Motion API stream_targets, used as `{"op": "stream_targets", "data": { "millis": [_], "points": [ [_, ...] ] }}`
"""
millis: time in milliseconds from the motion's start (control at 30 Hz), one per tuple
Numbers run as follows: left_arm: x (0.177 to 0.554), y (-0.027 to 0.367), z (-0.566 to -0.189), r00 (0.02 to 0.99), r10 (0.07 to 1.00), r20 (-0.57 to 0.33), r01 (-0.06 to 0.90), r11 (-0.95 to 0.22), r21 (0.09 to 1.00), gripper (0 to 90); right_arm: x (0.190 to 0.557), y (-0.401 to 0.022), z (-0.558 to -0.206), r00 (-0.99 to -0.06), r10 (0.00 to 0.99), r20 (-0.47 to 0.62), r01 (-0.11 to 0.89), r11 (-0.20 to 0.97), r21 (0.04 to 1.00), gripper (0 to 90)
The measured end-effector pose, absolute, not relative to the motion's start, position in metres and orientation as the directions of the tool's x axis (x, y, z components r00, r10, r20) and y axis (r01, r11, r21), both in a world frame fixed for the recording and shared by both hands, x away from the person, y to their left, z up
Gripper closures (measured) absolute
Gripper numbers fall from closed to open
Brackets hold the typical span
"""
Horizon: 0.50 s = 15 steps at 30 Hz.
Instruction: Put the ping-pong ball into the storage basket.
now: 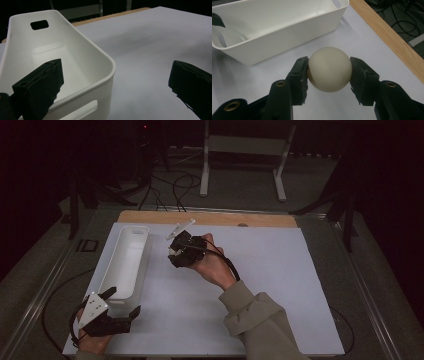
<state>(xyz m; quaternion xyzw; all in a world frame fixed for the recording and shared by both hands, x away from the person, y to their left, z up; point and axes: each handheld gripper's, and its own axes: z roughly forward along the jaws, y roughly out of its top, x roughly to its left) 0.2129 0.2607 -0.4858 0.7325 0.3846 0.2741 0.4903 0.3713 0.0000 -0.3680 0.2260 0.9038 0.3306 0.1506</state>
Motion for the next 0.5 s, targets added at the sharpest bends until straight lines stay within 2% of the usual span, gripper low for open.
{"op": "stream_targets", "data": {
  "millis": [500],
  "points": [
    [0.2128, 0.2608, -0.4858, 0.555, 0.832, 0.024, 0.295, -0.224, 0.929, 0.3, 0.3735, 0.0091, -0.3687, -0.859, 0.497, -0.124, 0.297, 0.68, 0.671, 50.9]
  ]
}}
